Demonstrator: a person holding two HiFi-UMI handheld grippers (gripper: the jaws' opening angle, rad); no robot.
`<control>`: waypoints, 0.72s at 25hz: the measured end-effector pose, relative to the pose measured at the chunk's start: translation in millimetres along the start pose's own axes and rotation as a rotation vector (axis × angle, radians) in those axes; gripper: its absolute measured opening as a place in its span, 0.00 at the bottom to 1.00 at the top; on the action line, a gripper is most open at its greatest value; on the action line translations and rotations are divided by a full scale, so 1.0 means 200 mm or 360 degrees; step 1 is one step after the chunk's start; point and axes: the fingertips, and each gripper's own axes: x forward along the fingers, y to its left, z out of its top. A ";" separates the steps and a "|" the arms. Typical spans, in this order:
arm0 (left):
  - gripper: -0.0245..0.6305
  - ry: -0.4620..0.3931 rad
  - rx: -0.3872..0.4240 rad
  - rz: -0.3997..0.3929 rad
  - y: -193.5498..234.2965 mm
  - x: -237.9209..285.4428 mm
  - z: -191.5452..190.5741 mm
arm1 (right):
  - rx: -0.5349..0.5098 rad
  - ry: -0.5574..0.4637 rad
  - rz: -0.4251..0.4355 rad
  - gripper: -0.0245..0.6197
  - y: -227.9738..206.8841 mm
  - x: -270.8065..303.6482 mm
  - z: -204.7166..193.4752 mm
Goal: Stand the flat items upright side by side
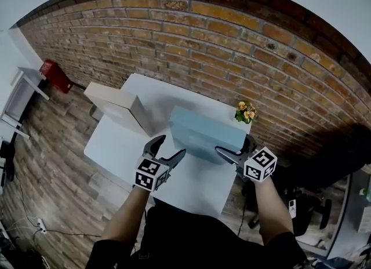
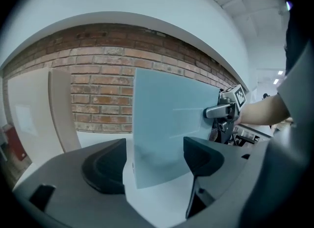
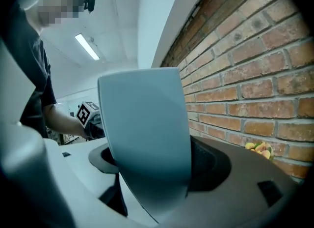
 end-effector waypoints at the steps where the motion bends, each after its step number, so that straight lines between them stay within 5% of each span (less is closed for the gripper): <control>1: 0.63 -0.0004 -0.0016 0.0017 0.00 -0.02 -0.01 | -0.0009 -0.0020 -0.0020 0.62 0.00 0.00 0.00; 8: 0.61 -0.0011 -0.0036 0.0023 0.10 -0.16 -0.08 | 0.0039 -0.0118 -0.0236 0.58 -0.04 0.06 0.02; 18: 0.58 -0.0046 -0.0052 -0.0014 0.58 -0.41 -0.10 | 0.0001 -0.0014 -0.0441 0.57 0.10 0.45 0.06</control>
